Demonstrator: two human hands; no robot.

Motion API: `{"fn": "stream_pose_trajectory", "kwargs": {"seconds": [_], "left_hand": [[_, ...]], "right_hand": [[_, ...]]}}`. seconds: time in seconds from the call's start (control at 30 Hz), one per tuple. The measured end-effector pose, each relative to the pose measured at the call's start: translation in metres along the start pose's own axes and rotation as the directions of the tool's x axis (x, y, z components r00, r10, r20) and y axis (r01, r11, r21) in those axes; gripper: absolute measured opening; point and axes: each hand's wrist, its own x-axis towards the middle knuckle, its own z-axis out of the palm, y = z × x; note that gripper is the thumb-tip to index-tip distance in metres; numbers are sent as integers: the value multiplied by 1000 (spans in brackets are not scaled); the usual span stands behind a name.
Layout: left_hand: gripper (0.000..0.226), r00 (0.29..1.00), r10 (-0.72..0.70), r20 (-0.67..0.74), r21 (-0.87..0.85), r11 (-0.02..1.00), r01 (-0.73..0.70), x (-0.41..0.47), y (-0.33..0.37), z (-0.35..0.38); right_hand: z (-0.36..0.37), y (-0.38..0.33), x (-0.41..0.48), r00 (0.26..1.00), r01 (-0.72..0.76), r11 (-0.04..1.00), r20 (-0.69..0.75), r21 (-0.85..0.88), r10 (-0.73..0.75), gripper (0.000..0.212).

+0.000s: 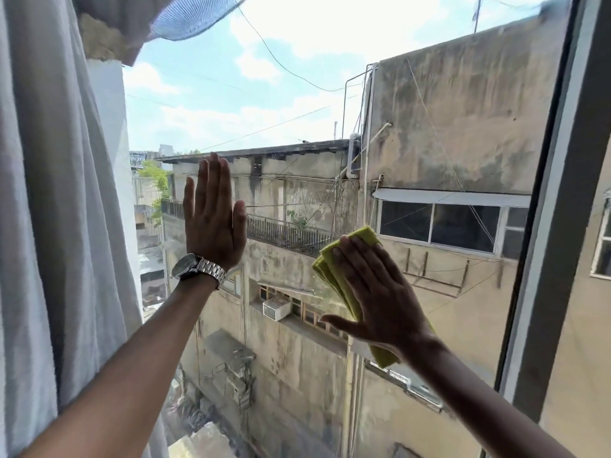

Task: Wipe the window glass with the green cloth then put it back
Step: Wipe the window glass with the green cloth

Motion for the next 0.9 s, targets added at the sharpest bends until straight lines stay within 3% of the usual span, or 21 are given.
{"fn": "stream_pose_trajectory", "kwargs": {"seconds": [0.27, 0.57, 0.73, 0.9], "left_hand": [[63, 999, 25, -22, -22, 999, -25, 0, 0, -2], [62, 1000, 3, -25, 1, 1000, -3, 0, 4, -6], [63, 1000, 1, -18, -3, 1000, -1, 2, 6, -8], [63, 1000, 7, -14, 12, 1000, -7, 1, 3, -4]], "right_hand": [[4, -10, 96, 990, -27, 1000, -142, 8, 28, 110], [10, -14, 59, 963, -148, 989, -227, 17, 148, 70], [7, -8, -1, 960, -189, 981, -202, 40, 193, 67], [4, -4, 38, 959, -166, 985, -227, 43, 171, 64]]}}
